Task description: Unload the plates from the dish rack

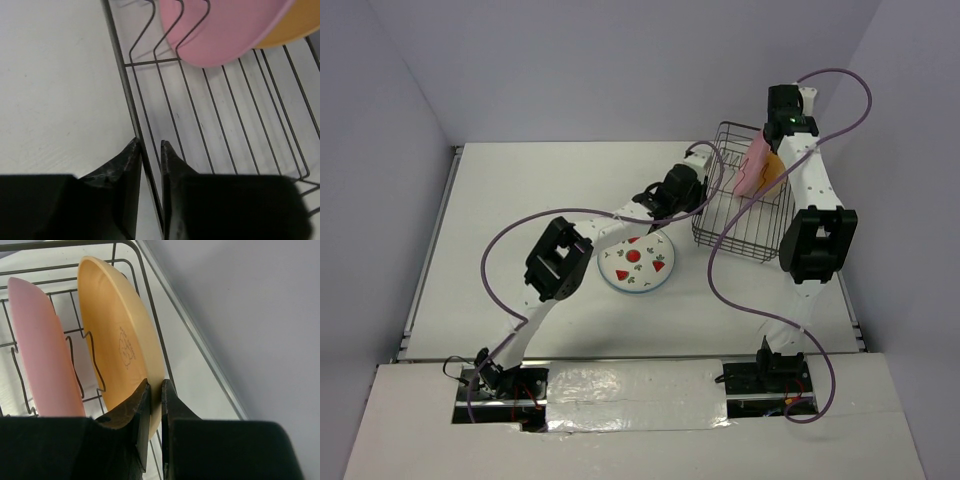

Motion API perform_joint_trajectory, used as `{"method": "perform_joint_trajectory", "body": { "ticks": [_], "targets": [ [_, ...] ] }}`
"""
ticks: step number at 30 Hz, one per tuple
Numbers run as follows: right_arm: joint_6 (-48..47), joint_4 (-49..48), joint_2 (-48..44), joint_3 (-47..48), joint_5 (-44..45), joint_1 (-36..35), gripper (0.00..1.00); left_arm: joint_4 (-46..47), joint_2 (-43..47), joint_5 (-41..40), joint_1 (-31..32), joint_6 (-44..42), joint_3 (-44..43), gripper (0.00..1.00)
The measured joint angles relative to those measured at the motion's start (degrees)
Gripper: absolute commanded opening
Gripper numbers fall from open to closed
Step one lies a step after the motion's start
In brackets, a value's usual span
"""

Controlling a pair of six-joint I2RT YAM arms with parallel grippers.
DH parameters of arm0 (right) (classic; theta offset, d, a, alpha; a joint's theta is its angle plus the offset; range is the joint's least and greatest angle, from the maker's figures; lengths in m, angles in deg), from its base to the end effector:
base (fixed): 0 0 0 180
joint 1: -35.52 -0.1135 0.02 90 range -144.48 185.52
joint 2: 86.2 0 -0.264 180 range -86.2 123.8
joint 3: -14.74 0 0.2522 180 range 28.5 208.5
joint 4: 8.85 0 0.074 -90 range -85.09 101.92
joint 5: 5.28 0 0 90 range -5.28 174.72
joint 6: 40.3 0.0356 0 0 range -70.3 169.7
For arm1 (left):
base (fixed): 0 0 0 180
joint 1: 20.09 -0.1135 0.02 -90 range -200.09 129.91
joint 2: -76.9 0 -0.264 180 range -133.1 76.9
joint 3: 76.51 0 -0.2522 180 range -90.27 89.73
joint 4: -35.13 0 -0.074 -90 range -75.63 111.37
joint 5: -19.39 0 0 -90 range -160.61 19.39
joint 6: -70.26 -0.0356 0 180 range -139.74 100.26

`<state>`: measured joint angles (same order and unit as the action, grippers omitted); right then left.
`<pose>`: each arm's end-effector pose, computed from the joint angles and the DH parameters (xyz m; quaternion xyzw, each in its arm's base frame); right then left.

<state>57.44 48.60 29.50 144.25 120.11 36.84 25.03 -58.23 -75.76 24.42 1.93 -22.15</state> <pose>0.4534 -0.0311 0.3405 0.1884 0.8636 -0.2580 0.3901 0.4009 -0.3896 0.2215 0.1362 0.8052 -0.2837 0.5026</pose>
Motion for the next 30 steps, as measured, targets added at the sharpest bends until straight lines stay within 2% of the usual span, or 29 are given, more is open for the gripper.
{"method": "perform_joint_trajectory", "body": {
  "ticks": [2,5,15,21,30],
  "targets": [
    [0.15,0.09,-0.20,-0.11,-0.13,-0.02,0.00,-0.26,-0.17,-1.27,0.11,1.42,-0.37,0.13],
    [0.52,0.26,-0.76,-0.81,0.11,0.02,0.00,-1.77,-1.27,-2.95,-0.55,3.74,-2.51,0.00],
    [0.31,0.04,-0.81,-0.83,1.95,-0.59,0.00,-2.89,-2.05,-2.56,-1.22,3.52,-4.07,0.00],
    [-3.72,-0.48,1.92,4.50,5.73,-3.63,0.00,-3.67,-2.40,-4.68,-0.98,2.69,-4.39,0.00],
    [-9.84,-3.67,3.85,4.35,12.74,-6.73,0.00,-2.89,-2.78,-5.64,-0.81,2.67,-4.37,0.00]
  ]
}}
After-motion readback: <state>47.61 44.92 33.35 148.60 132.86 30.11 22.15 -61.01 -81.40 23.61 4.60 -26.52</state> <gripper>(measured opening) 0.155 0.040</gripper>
